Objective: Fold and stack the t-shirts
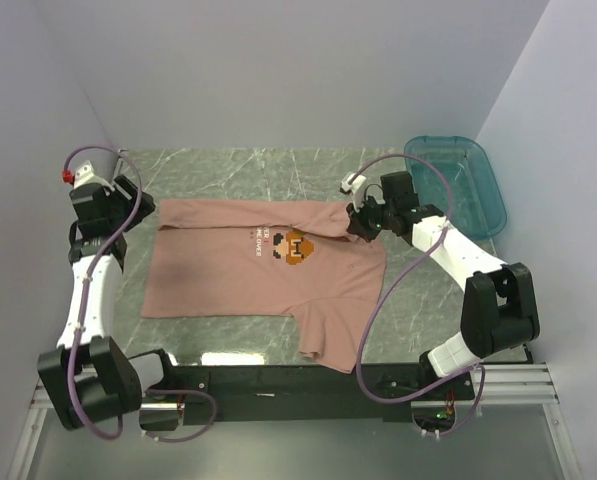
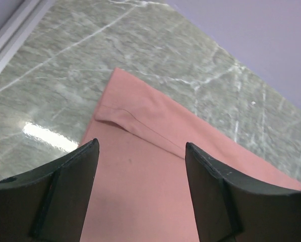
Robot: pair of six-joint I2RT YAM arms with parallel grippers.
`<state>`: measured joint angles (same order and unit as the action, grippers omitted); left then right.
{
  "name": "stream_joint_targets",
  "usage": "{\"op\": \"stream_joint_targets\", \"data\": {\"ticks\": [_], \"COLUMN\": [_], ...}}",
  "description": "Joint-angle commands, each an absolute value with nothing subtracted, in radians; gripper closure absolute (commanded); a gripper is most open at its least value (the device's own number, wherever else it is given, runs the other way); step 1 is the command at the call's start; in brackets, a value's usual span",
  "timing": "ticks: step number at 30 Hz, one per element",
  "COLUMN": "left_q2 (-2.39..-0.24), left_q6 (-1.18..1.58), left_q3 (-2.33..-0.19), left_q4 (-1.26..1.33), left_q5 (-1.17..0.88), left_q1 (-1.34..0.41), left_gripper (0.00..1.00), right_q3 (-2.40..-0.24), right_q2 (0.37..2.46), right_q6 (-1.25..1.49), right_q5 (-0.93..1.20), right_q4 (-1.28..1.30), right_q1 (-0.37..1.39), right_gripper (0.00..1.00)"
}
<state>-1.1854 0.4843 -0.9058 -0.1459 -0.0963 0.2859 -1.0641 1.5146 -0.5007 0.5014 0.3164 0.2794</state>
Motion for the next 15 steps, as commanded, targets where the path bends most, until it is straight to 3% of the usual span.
{"op": "stream_joint_targets", "data": {"ticks": [1, 8, 15], "left_q2": [-1.115, -1.002, -0.942], "left_q6": [0.474, 0.42, 0.365], "left_q3": [-0.856, -0.802, -0.79], "left_q4": [-0.163, -0.25, -0.331], "left_q5": [-0.176, -0.187, -0.066], "left_q1": [0.276, 0.186, 0.061], "left_gripper": [0.26, 0.27, 0.27], "right_q3": [-1.055, -1.052, -1.037], "right_q2": [1.471, 1.488, 1.477], "right_q6": [-0.566, -0.6, -0.623], "right_q5": [0.535, 0.503, 0.477], "right_q4": [0.348, 0.374, 0.382], "right_q1": [0.301, 0.348, 0.37], "right_gripper": [1.0, 1.0, 1.0]}}
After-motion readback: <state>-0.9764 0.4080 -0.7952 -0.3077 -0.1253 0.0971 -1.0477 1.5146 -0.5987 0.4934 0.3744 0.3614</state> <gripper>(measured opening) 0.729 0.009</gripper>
